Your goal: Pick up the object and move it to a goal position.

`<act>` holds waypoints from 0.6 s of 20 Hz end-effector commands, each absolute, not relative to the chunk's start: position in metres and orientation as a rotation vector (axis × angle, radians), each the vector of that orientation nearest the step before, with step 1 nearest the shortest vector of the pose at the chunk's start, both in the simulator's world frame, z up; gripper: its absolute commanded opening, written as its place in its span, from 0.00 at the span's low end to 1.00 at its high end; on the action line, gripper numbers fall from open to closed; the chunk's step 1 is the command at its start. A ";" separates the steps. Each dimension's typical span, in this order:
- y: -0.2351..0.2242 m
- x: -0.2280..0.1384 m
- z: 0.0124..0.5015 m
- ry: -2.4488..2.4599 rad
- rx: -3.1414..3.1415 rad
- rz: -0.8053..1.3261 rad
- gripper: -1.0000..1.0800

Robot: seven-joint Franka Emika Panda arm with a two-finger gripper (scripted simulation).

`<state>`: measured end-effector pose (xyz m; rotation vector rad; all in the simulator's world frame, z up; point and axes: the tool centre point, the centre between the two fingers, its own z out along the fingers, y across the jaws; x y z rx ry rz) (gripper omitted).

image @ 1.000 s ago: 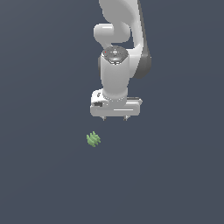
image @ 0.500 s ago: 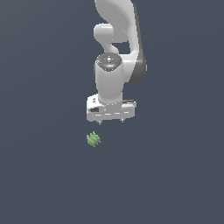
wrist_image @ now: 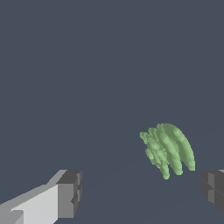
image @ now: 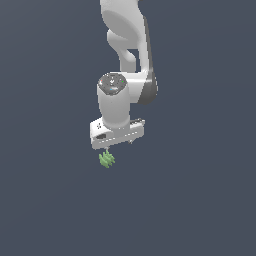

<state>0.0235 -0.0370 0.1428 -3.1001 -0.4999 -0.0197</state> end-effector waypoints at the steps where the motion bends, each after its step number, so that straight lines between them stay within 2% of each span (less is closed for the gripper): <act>1: -0.046 0.026 0.136 -0.590 -3.086 -0.016 0.96; 12: -0.083 0.035 0.105 -0.941 -2.999 -0.004 0.96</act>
